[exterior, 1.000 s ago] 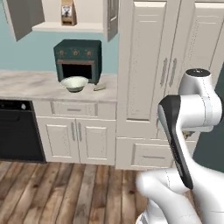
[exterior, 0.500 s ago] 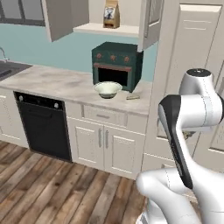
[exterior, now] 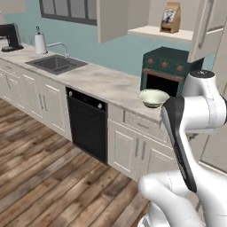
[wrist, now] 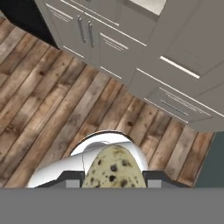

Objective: Pick the egg and butter from the fridge and place them by the bowl for mixing.

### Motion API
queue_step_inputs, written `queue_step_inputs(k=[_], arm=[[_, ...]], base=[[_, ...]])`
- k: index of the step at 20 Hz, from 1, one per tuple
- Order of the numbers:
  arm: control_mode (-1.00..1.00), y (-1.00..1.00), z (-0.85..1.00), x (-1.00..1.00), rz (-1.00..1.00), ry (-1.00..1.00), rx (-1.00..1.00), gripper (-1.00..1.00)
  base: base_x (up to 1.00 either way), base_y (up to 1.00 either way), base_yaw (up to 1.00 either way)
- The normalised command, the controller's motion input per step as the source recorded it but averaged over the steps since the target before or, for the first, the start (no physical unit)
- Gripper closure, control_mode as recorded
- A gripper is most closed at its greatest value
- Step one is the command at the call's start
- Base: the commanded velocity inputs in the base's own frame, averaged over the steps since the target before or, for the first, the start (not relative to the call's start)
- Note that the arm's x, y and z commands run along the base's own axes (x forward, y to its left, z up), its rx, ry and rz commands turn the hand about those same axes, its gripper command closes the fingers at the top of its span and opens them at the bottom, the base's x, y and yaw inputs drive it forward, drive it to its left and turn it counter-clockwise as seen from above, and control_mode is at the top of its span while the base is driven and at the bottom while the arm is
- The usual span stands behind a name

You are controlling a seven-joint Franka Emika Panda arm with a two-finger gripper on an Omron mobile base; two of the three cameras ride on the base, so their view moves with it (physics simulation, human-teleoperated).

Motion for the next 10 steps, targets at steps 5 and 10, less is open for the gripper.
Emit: queue_step_inputs(k=[5, 10], arm=[[1.00, 0.00, 0.00, 0.00, 0.00, 0.00, 0.00, 1.00], [1.00, 0.00, 0.00, 0.00, 0.00, 0.00, 0.00, 1.00]], base=[[0.90, 0.03, 0.17], [0.71, 0.16, -0.26]])
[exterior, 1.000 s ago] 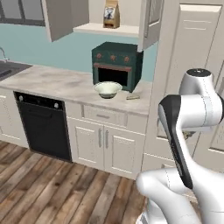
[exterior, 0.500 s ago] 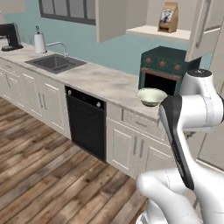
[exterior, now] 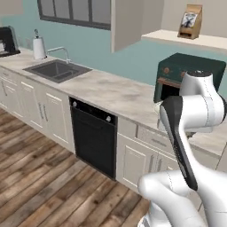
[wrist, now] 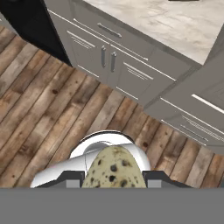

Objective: Pick the egg and butter from the fridge and place them by the bowl for mixing.

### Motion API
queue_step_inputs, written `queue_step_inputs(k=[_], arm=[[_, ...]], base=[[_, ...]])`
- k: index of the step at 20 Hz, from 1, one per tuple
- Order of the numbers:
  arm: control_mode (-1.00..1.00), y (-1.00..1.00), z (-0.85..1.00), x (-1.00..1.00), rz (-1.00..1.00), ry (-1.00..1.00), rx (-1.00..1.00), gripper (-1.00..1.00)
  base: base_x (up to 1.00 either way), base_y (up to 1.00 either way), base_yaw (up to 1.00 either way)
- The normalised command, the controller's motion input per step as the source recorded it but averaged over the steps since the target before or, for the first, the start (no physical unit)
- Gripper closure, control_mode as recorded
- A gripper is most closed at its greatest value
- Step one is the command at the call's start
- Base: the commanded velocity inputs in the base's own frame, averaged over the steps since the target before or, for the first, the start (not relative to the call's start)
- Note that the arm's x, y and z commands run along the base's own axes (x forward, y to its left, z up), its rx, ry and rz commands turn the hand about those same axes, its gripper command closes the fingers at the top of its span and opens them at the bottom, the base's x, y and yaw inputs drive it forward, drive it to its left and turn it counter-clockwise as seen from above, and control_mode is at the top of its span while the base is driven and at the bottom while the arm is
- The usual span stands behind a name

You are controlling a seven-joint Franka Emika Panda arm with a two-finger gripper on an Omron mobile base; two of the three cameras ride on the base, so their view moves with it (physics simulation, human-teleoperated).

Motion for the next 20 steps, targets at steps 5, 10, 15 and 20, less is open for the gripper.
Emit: queue_step_inputs(k=[5, 10, 15, 20], arm=[[1.00, 0.00, 0.00, 0.00, 0.00, 0.00, 0.00, 1.00], [1.00, 0.00, 0.00, 0.00, 0.00, 0.00, 0.00, 1.00], [1.00, 0.00, 0.00, 0.00, 0.00, 0.00, 0.00, 1.00], [1.00, 0.00, 0.00, 0.00, 0.00, 0.00, 0.00, 1.00]], base=[[0.59, 0.21, -0.45], [0.50, 0.25, -0.58], [0.50, 0.24, -0.56], [0.51, 0.32, -0.46]])
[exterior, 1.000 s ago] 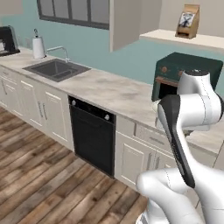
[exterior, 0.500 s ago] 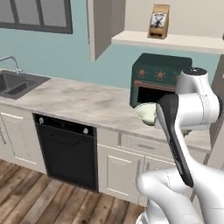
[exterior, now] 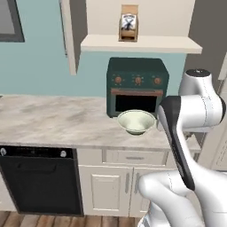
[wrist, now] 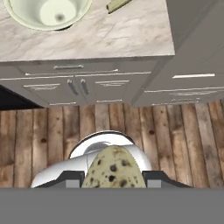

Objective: Pick the egg and butter from the fridge and place them by the bowl for mixing.

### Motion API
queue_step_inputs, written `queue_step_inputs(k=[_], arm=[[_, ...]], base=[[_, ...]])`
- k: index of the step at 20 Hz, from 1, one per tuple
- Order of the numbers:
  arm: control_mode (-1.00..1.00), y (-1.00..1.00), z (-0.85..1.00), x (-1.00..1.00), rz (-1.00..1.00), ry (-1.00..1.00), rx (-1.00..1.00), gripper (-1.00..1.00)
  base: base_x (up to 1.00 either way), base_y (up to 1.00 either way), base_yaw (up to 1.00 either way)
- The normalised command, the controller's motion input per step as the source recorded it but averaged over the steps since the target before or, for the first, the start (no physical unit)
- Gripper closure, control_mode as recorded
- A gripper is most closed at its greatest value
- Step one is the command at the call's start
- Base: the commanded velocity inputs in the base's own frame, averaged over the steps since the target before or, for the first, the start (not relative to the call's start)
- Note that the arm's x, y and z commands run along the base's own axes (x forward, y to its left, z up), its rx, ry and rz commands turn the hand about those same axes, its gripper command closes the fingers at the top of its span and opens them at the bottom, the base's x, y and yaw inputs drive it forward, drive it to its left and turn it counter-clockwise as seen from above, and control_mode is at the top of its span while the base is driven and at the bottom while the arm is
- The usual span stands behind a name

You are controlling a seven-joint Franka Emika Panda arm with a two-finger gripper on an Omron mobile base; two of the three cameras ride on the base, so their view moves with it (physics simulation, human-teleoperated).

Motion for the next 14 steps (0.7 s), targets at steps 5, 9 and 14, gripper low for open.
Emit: queue_step_inputs(k=[5, 9, 14], arm=[[1.00, 0.00, 0.00, 0.00, 0.00, 0.00, 0.00, 1.00], [1.00, 0.00, 0.00, 0.00, 0.00, 0.00, 0.00, 1.00], [1.00, 0.00, 0.00, 0.00, 0.00, 0.00, 0.00, 1.00]], base=[[0.43, 0.31, -0.39], [0.43, 0.44, -0.45], [0.41, 0.50, -0.43]])
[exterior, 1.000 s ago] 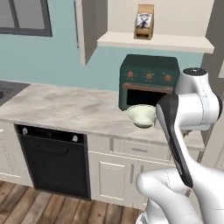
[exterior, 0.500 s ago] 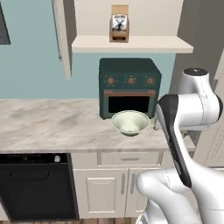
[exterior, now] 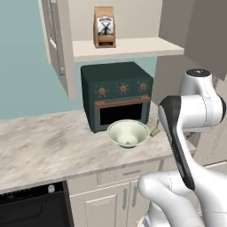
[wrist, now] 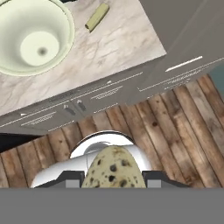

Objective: Pick the egg and butter from the fridge and place them by the bowl for mixing.

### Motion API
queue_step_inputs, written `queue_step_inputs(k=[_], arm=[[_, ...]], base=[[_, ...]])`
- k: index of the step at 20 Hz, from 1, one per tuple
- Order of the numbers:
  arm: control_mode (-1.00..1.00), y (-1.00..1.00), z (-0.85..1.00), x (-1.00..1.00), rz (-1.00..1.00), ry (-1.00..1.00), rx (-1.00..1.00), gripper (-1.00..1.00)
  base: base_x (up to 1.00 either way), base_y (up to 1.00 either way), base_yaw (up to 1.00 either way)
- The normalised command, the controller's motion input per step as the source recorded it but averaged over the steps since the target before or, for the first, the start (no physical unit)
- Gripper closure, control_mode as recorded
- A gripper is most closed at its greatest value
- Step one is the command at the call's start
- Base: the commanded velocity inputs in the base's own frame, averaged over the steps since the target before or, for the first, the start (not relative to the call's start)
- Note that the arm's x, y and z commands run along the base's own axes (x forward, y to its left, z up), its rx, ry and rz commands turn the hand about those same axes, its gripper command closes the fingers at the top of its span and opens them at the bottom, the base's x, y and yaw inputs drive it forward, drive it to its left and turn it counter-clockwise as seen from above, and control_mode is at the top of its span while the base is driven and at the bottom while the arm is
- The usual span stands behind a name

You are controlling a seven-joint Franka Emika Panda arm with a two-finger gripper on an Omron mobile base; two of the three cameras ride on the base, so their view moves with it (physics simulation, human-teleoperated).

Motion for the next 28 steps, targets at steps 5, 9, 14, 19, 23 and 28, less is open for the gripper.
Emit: queue_step_inputs(k=[5, 9, 14, 19, 23, 28], arm=[[1.00, 0.00, 0.00, 0.00, 0.00, 0.00, 0.00, 1.00], [1.00, 0.00, 0.00, 0.00, 0.00, 0.00, 0.00, 1.00], [1.00, 0.00, 0.00, 0.00, 0.00, 0.00, 0.00, 1.00], [1.00, 0.00, 0.00, 0.00, 0.00, 0.00, 0.00, 1.00], [1.00, 0.00, 0.00, 0.00, 0.00, 0.00, 0.00, 1.00], [-1.00, -0.03, -0.02, 0.02, -0.03, 0.00, 0.00, 1.00]], base=[[0.46, 0.31, -0.18], [0.41, 0.20, 0.00], [0.20, 0.07, 0.00], [0.00, 0.00, 0.00], [0.00, 0.00, 0.00], [0.00, -0.02, -0.01]])
